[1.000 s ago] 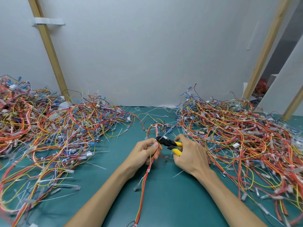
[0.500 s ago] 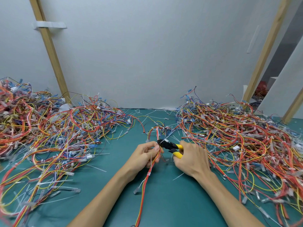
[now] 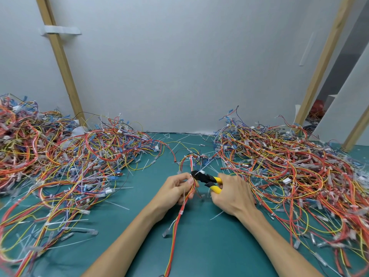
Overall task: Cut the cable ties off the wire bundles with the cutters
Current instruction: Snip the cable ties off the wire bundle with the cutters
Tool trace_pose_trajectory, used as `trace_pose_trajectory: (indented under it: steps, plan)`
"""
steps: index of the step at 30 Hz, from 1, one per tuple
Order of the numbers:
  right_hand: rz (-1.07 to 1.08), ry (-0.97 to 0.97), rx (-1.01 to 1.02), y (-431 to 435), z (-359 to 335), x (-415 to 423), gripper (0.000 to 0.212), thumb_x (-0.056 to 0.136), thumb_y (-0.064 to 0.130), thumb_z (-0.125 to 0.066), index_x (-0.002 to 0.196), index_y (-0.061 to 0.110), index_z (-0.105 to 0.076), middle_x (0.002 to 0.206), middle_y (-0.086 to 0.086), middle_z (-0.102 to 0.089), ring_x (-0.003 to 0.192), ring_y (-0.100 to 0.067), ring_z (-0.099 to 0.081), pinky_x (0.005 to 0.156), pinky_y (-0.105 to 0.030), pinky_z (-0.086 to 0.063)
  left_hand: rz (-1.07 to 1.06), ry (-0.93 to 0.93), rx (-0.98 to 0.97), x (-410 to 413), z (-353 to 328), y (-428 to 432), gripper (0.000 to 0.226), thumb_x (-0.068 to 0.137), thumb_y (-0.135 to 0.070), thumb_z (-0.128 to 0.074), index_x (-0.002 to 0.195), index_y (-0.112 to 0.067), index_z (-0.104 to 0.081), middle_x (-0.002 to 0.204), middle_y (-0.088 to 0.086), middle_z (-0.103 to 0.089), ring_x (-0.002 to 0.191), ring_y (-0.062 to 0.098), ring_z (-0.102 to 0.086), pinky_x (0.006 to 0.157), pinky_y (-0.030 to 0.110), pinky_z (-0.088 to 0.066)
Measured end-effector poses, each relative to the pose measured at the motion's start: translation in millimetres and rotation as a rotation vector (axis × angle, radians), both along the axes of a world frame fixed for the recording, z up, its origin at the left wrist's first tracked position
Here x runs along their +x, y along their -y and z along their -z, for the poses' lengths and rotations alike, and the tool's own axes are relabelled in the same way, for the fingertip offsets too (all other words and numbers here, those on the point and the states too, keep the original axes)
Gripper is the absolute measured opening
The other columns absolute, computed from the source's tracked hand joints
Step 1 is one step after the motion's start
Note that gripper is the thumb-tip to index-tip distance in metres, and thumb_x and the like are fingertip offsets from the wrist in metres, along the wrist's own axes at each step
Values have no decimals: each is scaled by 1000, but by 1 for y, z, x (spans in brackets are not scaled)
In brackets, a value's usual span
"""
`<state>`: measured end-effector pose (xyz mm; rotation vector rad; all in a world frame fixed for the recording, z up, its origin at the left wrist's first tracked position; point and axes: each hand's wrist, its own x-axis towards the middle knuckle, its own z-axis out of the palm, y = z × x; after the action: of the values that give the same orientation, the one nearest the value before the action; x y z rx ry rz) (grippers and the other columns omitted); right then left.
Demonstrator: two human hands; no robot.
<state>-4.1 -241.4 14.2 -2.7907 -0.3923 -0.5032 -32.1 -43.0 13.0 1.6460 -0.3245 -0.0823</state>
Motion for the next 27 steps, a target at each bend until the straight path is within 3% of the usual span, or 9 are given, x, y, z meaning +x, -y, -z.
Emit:
trace_pose_trajectory:
  steps: [10, 19, 22, 27]
  plan:
    - [-23, -54, -3, 1, -2, 0, 25, 67, 44, -49, 68, 20, -52, 62, 1, -55, 63, -26, -52, 52, -31, -36, -8, -1, -6, -2, -2, 0, 36, 103, -20, -45, 72, -27, -61, 60, 1, -53, 50, 14, -31, 46, 20, -24]
    - [-15, -77, 101, 1, 0, -1, 27, 66, 44, -51, 67, 17, -52, 59, 1, -55, 61, -25, -54, 53, -32, -40, -13, 8, -13, -2, -3, 1, 26, 103, -23, -45, 82, -17, -59, 61, 0, -54, 49, 13, -29, 44, 18, -24]
    - [-11, -94, 243, 2, 0, -1, 24, 68, 37, -59, 62, 18, -46, 53, 3, -49, 54, -22, -47, 49, -33, -32, -63, 14, -40, -1, -1, 2, 22, 103, -21, -46, 90, -9, -60, 60, -1, -57, 43, 10, -33, 42, 16, -28]
    - [-79, -205, 655, -6, -2, -2, 25, 58, 31, -57, 54, 20, -36, 44, 9, -35, 44, -9, -27, 51, -30, -22, -196, 29, -140, 3, 0, 1, 20, 101, -17, -47, 95, -2, -59, 64, 2, -64, 42, 8, -47, 46, 18, -43]
